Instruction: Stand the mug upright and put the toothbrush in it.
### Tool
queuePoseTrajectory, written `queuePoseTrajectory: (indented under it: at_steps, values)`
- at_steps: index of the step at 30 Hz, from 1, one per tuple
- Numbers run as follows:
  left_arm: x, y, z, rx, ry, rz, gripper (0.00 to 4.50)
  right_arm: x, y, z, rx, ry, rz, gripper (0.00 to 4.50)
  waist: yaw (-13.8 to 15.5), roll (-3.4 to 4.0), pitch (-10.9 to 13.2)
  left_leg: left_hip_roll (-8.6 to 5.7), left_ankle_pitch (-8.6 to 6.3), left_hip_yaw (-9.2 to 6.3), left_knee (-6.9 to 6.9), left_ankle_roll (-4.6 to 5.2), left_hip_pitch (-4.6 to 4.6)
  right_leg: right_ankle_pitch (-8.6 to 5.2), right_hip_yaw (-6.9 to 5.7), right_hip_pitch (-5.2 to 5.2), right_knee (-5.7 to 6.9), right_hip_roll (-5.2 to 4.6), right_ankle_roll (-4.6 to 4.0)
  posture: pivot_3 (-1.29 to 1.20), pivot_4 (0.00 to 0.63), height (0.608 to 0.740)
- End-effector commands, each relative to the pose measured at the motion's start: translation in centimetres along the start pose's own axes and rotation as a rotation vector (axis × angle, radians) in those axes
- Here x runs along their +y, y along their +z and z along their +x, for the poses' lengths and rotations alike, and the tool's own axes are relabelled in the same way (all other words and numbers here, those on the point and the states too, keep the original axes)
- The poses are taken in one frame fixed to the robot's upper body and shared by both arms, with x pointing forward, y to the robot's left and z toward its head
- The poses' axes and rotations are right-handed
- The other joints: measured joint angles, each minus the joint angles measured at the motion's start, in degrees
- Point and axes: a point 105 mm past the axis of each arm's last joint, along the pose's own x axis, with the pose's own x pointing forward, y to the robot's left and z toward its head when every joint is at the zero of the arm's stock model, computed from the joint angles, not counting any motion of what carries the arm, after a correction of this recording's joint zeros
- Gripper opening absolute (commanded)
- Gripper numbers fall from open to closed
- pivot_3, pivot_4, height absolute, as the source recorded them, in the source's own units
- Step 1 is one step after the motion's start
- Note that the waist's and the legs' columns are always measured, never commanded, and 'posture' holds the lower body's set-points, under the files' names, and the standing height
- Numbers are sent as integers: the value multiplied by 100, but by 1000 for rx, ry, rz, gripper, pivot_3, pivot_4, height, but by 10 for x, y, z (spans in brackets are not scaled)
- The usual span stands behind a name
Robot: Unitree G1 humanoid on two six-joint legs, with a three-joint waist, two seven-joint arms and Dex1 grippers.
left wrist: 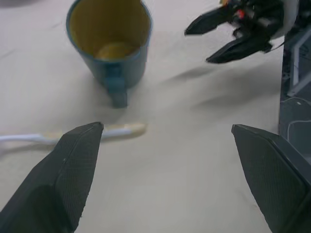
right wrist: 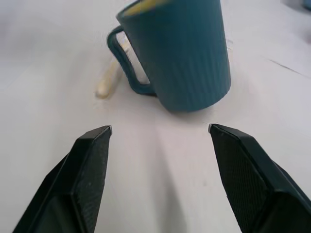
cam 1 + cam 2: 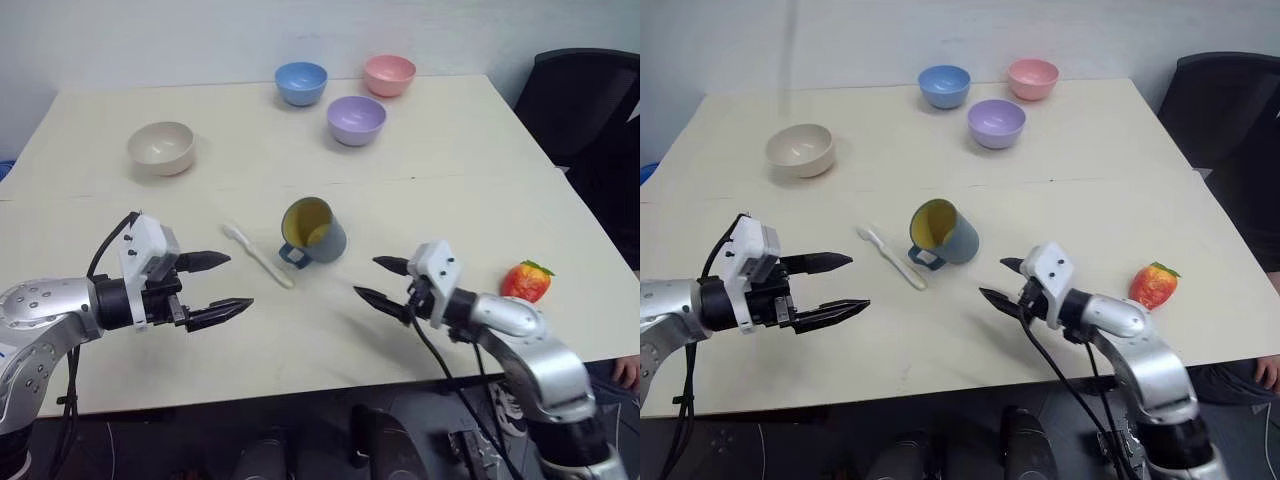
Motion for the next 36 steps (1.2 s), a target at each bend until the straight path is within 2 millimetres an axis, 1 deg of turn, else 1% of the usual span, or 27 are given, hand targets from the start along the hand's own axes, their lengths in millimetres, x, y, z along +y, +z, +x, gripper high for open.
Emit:
queuePoseTrajectory:
  at_steps: [1, 2, 3, 5, 6, 7, 8, 9, 10, 11, 12, 14, 16, 18, 21, 24, 27, 32, 33, 35, 36]
  values:
    - [18, -3, 11, -14, 175, -131, 4500, 7, 34, -28, -34, 60, -53, 3320, 44, 3, 1, -5, 2, -2, 0, 5, 1, 0, 5, 1, 4, -4, 1, 0, 150, 740]
    - [23, -3, 16, -32, 210, -188, 4500, 6, 41, -37, -35, 72, -56, 3320, 123, 2, 1, -6, 3, -1, 0, 7, 1, 1, 6, 1, 4, -3, 2, 0, 150, 740]
    - [25, -2, 19, -42, 231, -228, 4500, 6, 47, -42, -34, 82, -56, 3320, 145, -6, 0, -12, 4, -1, 6, 14, -1, 5, 10, 2, 4, -6, 9, 0, 150, 740]
    - [26, 0, 22, -46, 248, -265, 4500, 6, 51, -47, -30, 90, -47, 3320, 183, -37, -15, -13, 6, -4, 6, 18, -4, 9, 11, 2, 0, -6, 13, 0, 150, 740]
    - [34, -6, 25, -18, 318, -327, 4500, 3, 60, -54, -36, 91, -68, 3500, 195, -53, -24, -13, 4, -7, 5, 18, -4, 9, 9, 3, -1, -5, 13, 0, 150, 740]
    - [39, -10, 26, 8, 367, -374, 4500, 1, 67, -58, -42, 92, -84, 3673, 215, -52, -24, -9, 2, -7, 4, 16, -5, 8, 8, 3, -3, -2, 12, 0, 150, 740]
    - [46, -16, 32, 39, 428, -457, 4500, 0, 78, -65, -52, 109, -113, 3865, 247, -48, -21, -13, 0, -5, 6, 18, -6, 8, 8, 4, -5, -4, 12, 0, 150, 740]
    - [51, -18, 43, 52, 460, -545, 4500, 2, 88, -70, -61, 136, -150, 4164, 270, -48, -21, -19, 2, -3, 10, 24, -8, 11, 10, 4, -6, -8, 16, 0, 150, 740]
    - [53, -15, 55, 48, 454, -602, 4500, 2, 96, -73, -71, 153, -169, 4449, 298, -50, -22, -25, 5, -2, 11, 29, -8, 12, 11, 4, -4, -10, 18, 0, 150, 740]
    - [53, -12, 64, 46, 447, -638, 4500, 3, 100, -75, -78, 165, -179, 4449, 322, -53, -22, -25, 5, -7, 16, 29, -7, 13, 6, 14, -7, -9, 19, 0, 150, 740]
    - [54, -11, 69, 48, 445, -659, 4500, 1, 103, -75, -79, 156, -183, 4449, 332, -65, -25, -28, 8, -12, 18, 34, -7, 16, 4, 19, -12, -10, 24, 0, 150, 740]
    - [62, -13, 74, 64, 504, -704, 4500, -4, 104, -74, -78, 127, -181, 4449, 313, -91, -39, -27, 6, -15, 18, 30, -3, 18, 1, 27, -17, -4, 25, 0, 150, 740]
    - [67, -16, 84, 101, 543, -764, 4500, -7, 105, -74, -75, 113, -189, 4449, 276, -90, -38, -18, 2, -11, 14, 24, -4, 16, 4, 23, -20, -5, 23, 0, 150, 740]
    - [66, -11, 100, 132, 513, -793, 4500, -6, 104, -71, -80, 111, -188, 4449, 287, -90, -37, -19, 2, -6, 13, 24, -4, 16, 3, 20, -18, -6, 23, 0, 150, 740]
    - [66, -4, 112, 156, 488, -825, 4500, -4, 102, -68, -85, 105, -188, 4449, 297, -90, -37, -19, 4, -8, 16, 22, -4, 16, 1, 20, -15, -7, 23, 0, 150, 740]
    - [69, -4, 120, 218, 514, -845, 4500, -2, 103, -65, -104, 98, -189, 4449, 294, -90, -37, -20, 4, -8, 16, 21, -4, 17, 1, 20, -16, -8, 23, 0, 150, 740]
    - [66, -7, 134, 308, 491, -879, 4500, 3, 103, -66, -106, 115, -195, 4449, 327, -90, -38, -23, 6, -8, 16, 17, -4, 17, -1, 20, -15, -8, 23, 0, 150, 740]
    - [68, -14, 139, 387, 499, -916, 4500, 4, 104, -68, -100, 110, -210, 4449, 345, -89, -38, -30, 7, -7, 16, 15, -1, 17, -1, 22, -15, -7, 23, 0, 150, 740]
    - [67, -16, 139, 402, 498, -919, 4201, 4, 106, -67, -105, 110, -215, 4468, 346, -89, -38, -30, 7, -7, 16, 15, 0, 17, -1, 23, -15, -7, 23, 0, 150, 740]
    - [67, -19, 141, 421, 492, -942, 4010, 5, 109, -66, -112, 110, -218, 4468, 365, -86, -40, -29, 8, -7, 16, 13, 4, 17, -1, 26, -13, -7, 23, 0, 150, 740]
    - [66, -19, 142, 427, 484, -948, 3708, 6, 109, -66, -115, 109, -220, 4468, 375, -81, -43, -29, 8, -7, 16, 11, 8, 17, -1, 30, -12, -7, 23, 0, 150, 740]
